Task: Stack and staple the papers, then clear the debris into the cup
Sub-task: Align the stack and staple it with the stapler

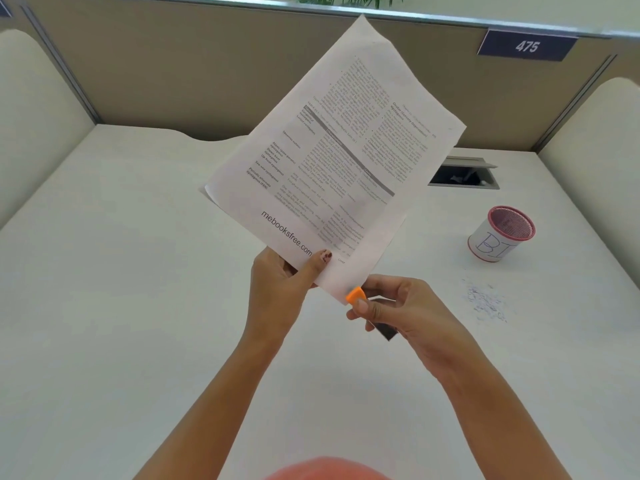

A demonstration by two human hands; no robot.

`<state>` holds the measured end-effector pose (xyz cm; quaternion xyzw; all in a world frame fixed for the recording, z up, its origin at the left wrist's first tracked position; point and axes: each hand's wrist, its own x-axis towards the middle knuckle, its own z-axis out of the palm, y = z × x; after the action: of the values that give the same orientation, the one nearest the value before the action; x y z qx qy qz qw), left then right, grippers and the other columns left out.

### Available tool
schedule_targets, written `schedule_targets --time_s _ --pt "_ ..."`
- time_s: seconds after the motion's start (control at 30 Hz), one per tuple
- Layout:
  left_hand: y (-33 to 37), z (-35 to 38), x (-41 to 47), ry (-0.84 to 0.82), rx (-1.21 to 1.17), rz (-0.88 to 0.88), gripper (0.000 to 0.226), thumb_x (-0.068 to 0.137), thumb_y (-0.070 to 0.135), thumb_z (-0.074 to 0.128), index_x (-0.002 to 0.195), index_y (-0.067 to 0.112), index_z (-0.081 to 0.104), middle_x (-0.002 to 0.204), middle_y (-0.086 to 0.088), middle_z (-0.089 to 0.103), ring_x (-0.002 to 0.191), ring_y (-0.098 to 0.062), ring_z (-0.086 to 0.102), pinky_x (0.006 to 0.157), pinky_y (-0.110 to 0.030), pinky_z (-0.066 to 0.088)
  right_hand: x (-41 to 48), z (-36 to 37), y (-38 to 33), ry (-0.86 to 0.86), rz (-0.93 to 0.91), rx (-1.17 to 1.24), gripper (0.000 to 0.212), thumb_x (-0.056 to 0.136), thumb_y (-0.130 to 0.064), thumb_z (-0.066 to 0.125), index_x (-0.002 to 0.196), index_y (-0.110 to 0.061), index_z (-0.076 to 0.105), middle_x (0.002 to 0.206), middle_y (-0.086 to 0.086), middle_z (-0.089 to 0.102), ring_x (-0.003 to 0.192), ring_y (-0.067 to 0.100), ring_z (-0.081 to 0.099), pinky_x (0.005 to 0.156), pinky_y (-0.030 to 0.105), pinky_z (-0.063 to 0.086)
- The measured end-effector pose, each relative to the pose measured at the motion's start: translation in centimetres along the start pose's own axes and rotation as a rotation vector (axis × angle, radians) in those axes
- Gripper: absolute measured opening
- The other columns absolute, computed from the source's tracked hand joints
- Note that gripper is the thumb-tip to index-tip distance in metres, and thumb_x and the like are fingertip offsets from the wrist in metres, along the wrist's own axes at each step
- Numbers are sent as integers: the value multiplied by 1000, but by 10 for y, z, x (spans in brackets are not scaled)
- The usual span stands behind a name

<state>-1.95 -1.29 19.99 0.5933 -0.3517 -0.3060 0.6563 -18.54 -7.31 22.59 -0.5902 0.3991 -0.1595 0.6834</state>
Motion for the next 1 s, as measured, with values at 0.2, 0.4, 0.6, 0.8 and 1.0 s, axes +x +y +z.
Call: schedule_targets --time_s 0.2,0.4,0.6,0.8,1.0 --pt "3 0 0 9 5 13 24 78 22 70 101 23 65 99 0 75 88 -19 72 68 -32 61 1 0 -5 -15 -16 -9 36 69 -22 77 102 -8 73 85 5 72 77 13 69 59 16 47" --pt "8 1 -2 -5 -37 18 22 78 19 70 97 29 66 96 4 76 87 -18 73 69 -34 61 0 3 -5 14 -28 5 36 65 -21 82 97 -6 74 81 4 71 71 12 68 57 17 46" --pt "9 1 -5 4 -43 20 24 79 18 71 99 28 65 97 2 75 89 -21 72 71 -37 62 0 5 -5 53 -43 42 33 60 -17 84 91 -7 75 74 9 71 67 19 62 57 20 46" --pt "12 4 -4 -6 -56 25 24 84 7 71 100 24 64 94 4 75 86 -18 72 67 -31 61 0 6 -6 85 -67 85 19 68 -8 76 86 -1 73 71 12 69 63 16 64 56 18 47" --pt "12 5 -5 -14 -72 16 23 82 9 73 98 24 65 93 6 76 85 -17 73 66 -30 60 0 4 -4 98 -60 89 12 70 -2 77 80 -1 73 70 12 68 61 16 64 58 18 49"
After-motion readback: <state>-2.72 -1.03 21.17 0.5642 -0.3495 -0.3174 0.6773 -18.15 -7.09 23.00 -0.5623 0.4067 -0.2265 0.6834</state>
